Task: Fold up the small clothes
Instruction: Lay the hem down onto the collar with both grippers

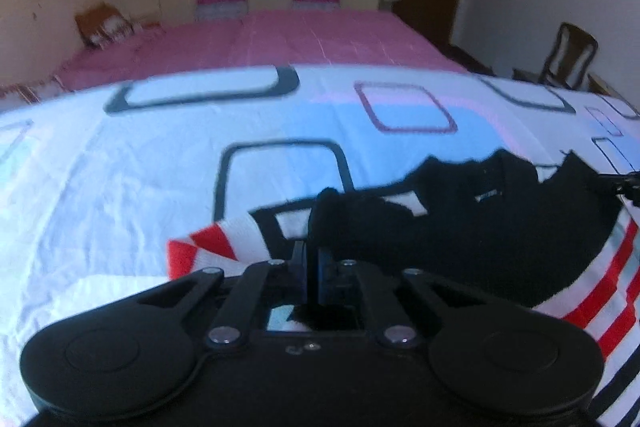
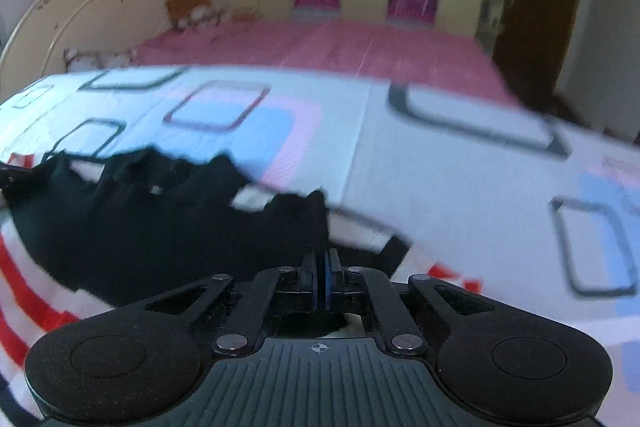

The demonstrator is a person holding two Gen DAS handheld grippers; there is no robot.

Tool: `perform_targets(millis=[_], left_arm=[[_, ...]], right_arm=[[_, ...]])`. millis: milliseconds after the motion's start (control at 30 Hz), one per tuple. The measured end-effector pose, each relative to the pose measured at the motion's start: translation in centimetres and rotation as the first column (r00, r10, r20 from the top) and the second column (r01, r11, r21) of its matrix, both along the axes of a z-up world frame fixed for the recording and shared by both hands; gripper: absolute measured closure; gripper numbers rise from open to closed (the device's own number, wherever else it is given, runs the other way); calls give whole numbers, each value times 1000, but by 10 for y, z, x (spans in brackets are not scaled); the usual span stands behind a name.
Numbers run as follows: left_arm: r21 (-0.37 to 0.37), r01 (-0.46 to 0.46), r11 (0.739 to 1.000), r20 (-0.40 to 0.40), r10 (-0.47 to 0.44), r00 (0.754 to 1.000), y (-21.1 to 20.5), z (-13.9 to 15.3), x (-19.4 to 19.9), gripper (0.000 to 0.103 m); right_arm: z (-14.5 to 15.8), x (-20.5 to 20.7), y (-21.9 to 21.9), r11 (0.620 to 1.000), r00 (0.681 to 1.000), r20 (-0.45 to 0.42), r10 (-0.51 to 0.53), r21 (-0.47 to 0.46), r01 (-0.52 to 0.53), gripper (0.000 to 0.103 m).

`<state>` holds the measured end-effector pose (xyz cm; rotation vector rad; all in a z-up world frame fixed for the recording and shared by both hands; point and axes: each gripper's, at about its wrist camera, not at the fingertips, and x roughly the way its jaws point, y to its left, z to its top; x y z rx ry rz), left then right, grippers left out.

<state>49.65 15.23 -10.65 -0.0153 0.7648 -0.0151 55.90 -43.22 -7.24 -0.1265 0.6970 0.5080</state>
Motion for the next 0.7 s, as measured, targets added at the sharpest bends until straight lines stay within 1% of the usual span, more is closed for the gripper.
perform_targets(millis=[67, 133, 200, 233, 267, 333, 467, 567, 700], left_arm=[[3, -27, 1000, 42, 27, 999, 2, 5, -4, 99], [-16, -63, 998, 54, 64, 996, 7, 7, -2, 99], [-30, -82, 996, -7, 82, 997, 9, -4, 7, 99], [-35, -93, 995, -23, 92, 995, 10, -11, 10, 98], [-44, -101, 994, -18, 101, 995, 11, -13, 10, 98], [-65, -117, 991, -20, 116, 993, 13, -13, 11, 98], [-40, -113, 993, -18, 113, 993, 10, -13, 12, 98], [-36, -119, 992, -17, 118, 993, 9, -14, 10, 98], [-28, -119, 993, -19, 118, 993, 8, -14, 11, 98]], right_arm=[[5, -4, -8, 999, 999, 37, -30, 27, 29, 101], [5, -4, -15, 998, 997, 47, -54, 40, 52, 101], [-5, 3, -17, 996, 997, -8, -82, 20, 83, 101], [-13, 7, -16, 996, 994, -47, -94, -2, 94, 101], [-22, 9, -16, 995, 992, -71, -103, -8, 103, 101], [-23, 11, -17, 993, 990, -78, -117, 14, 119, 101], [-22, 12, -15, 993, 991, -76, -114, 7, 114, 100], [-22, 15, -16, 993, 990, -81, -112, 15, 113, 100], [-20, 10, -19, 994, 991, -76, -106, -2, 106, 100]])
